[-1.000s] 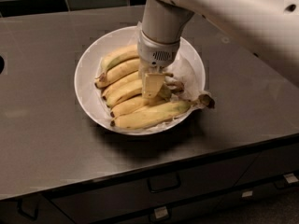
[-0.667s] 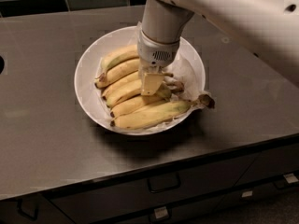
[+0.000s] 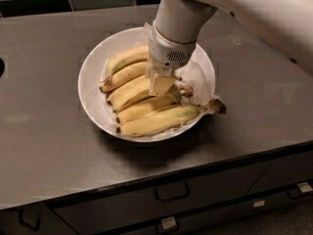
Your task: Pick banana from white bowl
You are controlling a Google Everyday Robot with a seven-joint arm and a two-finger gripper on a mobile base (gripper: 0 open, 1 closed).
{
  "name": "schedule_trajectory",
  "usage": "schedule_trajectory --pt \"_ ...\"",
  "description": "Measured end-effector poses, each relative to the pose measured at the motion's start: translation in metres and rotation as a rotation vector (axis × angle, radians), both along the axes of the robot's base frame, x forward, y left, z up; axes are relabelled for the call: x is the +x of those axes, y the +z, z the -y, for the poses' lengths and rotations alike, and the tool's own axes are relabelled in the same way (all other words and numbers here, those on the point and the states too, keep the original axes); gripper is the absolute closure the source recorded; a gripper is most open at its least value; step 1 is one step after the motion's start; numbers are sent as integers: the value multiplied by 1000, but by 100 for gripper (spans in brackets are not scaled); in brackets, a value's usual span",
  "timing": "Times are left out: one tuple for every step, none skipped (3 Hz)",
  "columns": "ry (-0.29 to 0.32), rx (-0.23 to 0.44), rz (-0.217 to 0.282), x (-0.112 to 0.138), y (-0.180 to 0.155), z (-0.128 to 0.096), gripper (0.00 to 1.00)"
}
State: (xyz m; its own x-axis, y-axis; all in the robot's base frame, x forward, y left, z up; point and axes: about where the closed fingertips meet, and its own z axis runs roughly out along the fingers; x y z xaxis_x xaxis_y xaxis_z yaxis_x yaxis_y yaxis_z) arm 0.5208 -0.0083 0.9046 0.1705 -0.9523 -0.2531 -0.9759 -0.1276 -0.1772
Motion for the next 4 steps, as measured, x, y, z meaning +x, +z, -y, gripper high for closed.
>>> schedule_trajectory --pt "18 53 72 -10 25 4 100" --pt "28 123 166 -22 56 13 100" --pt "45 147 250 -28 90 17 100" --pt "45 147 250 -28 90 17 100"
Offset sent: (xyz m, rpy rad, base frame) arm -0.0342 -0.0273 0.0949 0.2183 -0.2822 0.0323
